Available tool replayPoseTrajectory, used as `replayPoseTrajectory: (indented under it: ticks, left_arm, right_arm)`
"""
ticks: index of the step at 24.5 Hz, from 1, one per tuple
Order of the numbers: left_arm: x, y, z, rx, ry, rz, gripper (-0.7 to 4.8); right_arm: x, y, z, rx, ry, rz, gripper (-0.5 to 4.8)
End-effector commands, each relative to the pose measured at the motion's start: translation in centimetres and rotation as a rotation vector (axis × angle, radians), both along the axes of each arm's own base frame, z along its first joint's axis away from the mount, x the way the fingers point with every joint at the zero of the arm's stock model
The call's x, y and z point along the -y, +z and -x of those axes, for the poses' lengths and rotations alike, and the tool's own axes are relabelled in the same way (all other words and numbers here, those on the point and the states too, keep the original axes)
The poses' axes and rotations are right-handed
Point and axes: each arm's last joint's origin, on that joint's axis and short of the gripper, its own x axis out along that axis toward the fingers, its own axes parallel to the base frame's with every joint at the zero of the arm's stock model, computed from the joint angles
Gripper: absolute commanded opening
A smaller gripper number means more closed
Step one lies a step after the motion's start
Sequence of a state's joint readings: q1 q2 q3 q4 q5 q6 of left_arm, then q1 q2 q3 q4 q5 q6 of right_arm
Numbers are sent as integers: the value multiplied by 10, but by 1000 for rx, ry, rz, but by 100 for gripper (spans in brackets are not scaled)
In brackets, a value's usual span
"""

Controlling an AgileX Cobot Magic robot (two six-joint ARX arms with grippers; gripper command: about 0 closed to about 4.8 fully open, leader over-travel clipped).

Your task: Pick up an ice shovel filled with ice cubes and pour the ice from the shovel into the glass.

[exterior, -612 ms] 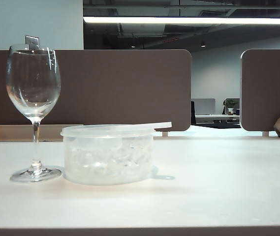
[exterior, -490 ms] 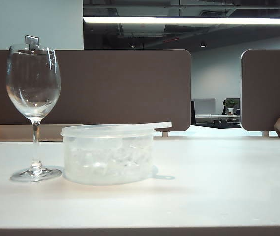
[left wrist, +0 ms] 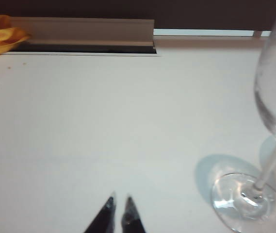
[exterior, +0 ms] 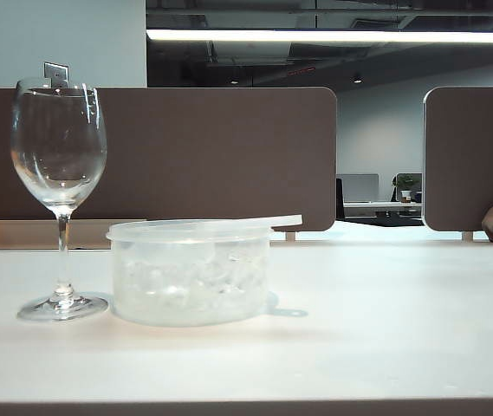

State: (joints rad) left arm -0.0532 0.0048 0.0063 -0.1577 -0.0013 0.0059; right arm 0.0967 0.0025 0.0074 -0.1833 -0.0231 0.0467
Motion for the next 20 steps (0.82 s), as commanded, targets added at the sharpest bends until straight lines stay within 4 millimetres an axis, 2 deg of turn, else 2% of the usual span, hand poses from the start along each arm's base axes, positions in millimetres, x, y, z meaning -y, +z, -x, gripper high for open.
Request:
replayPoseTrajectory:
  ticks: [1, 10, 20]
  left_arm:
    - [7, 1, 1, 9, -75, 4, 29]
    - [42, 1, 12, 8, -457, 6, 29]
    - [43, 1, 12, 8, -469, 6, 29]
  right_arm:
    - [0, -2, 0, -2, 1, 1, -1]
    - [0, -2, 0, -2, 1, 2, -1]
    - [0, -2, 0, -2, 1, 1, -1]
